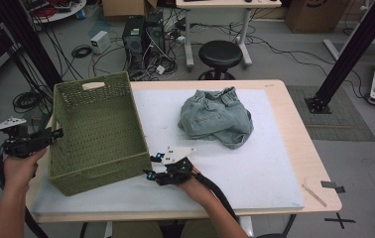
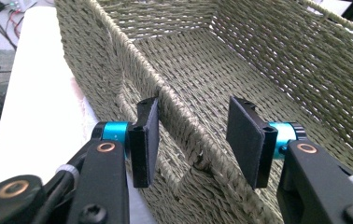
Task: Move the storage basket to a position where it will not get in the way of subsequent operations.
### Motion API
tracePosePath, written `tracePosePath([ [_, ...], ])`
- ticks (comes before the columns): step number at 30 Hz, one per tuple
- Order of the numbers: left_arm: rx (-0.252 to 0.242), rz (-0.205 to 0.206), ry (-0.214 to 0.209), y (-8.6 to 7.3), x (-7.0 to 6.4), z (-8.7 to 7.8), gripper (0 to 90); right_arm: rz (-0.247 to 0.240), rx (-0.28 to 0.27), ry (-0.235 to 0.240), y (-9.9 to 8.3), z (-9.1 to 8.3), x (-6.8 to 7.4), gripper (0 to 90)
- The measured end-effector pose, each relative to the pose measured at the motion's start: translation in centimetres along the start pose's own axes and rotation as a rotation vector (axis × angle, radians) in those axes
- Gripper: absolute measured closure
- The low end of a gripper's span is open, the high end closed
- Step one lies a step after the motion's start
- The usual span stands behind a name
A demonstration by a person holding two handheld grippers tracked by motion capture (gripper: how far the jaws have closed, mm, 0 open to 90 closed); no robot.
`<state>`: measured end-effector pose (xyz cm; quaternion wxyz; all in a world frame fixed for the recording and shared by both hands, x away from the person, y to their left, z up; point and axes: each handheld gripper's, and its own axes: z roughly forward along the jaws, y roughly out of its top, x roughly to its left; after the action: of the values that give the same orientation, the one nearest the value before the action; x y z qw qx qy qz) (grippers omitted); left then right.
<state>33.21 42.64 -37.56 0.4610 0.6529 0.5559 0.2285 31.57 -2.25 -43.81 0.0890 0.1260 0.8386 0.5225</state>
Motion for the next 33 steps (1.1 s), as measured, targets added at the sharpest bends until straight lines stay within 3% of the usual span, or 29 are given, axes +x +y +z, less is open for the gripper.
tracePosePath([
  [4,-0.006,0.015,-0.019,0.0,0.3,0.1,55.6,-0.007,0.002,0.03,0.0,-0.1,0.3,53.2],
  [5,-0.007,-0.003,-0.043,0.0,0.7,0.1,55.4,-0.006,0.004,0.051,0.0,-0.2,0.3,53.5],
  [8,-0.036,-0.031,-0.05,-0.1,0.7,-0.5,54.4,0.003,0.007,0.052,-0.1,-0.6,0.1,53.2],
  [11,-0.043,-0.039,-0.052,-0.3,0.5,-1.3,50.7,0.024,0.002,0.019,-0.5,-1.5,-0.4,47.9],
  [14,-0.032,-0.037,-0.037,-0.4,0.1,-1.7,48.6,0.039,0.006,0.001,-0.9,-2.2,-0.8,46.2],
  [15,0.006,-0.017,-0.012,-0.7,-0.6,-2.0,48.7,0.058,0.006,-0.016,-1.2,-2.7,-1.2,44.1],
  [18,0.036,0.0,0.011,-1.0,-1.1,-2.0,49.8,0.073,-0.004,-0.025,-1.5,-3.2,-1.3,43.3],
  [21,0.059,0.002,0.019,-1.1,-1.5,-1.7,54.6,0.072,-0.007,-0.025,-1.4,-2.9,-1.2,43.3],
  [22,0.082,0.023,0.049,-1.0,-1.6,-1.4,56.9,0.069,-0.009,-0.022,-1.4,-2.8,-1.1,43.2],
  [23,0.082,0.023,0.049,-1.0,-1.6,-1.4,58.2,0.067,-0.008,-0.02,-1.3,-2.6,-1.0,43.3],
  [33,0.087,0.034,-0.006,-0.3,-0.7,-0.3,58.9,0.031,-0.009,0.057,-0.2,-0.7,0.5,45.7],
])
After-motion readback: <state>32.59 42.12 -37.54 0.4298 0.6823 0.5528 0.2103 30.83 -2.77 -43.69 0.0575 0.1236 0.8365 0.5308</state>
